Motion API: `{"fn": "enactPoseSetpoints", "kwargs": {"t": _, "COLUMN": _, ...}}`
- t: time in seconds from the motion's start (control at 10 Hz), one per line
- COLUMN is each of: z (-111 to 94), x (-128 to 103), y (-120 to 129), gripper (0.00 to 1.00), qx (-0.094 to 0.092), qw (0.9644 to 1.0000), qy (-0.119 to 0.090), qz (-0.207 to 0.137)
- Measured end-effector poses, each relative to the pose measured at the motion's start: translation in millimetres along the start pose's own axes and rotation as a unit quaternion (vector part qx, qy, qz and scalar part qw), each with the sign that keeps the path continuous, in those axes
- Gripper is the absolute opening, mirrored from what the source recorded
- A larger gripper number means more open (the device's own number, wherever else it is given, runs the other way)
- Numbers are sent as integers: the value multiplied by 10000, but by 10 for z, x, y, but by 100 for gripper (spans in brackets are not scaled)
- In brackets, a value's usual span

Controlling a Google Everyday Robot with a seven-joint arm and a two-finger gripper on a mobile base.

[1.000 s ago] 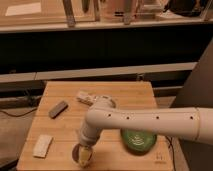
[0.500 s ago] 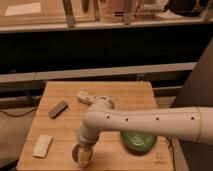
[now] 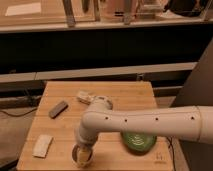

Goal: Place the pepper in the ceramic cup

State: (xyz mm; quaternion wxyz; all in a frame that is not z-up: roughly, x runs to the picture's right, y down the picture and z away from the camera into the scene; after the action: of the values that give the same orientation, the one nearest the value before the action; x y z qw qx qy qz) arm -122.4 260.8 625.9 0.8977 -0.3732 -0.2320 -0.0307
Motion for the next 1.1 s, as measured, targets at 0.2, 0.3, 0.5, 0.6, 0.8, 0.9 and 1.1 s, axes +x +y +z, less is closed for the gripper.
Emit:
{"fn": "enactPoseSetpoints", "kwargs": {"t": 0.2, "z": -10, "x": -1, "y": -1, "gripper": 80, "qx": 5, "qw": 10000, "qy": -18, "qz": -29}}
{"fn": "enactPoseSetpoints", "kwargs": {"t": 0.3, "z": -12, "x": -2, "y": 0, "gripper": 80, "qx": 2, "qw": 10000, "qy": -30, "qz": -42}}
{"fn": "enactPoseSetpoints", "kwargs": {"t": 0.5, "z": -38, "x": 13, "y": 6, "gripper": 80, "qx": 10, "qw": 10000, "qy": -67, "qz": -70}}
{"fn": "enactPoseSetpoints", "kwargs": {"t": 0.6, "z": -60, "x": 26, "y": 9, "gripper": 80, "qx": 15, "qw": 9999, "qy": -96, "qz": -79}}
{"fn": "enactPoseSetpoints", "kwargs": {"t": 0.8, "z": -129, "x": 83, "y": 22, "gripper": 80, "qx": 40, "qw": 9998, "qy": -176, "qz": -92}}
{"fn": "enactPoseSetpoints", "kwargs": {"t": 0.9, "z": -181, "x": 134, "y": 31, "gripper": 80, "qx": 58, "qw": 9997, "qy": -231, "qz": -78}}
{"fn": "enactPoseSetpoints", "kwargs": {"t": 1.1, "z": -262, "x": 203, "y": 49, "gripper": 80, "qx": 66, "qw": 9993, "qy": -356, "qz": -91}}
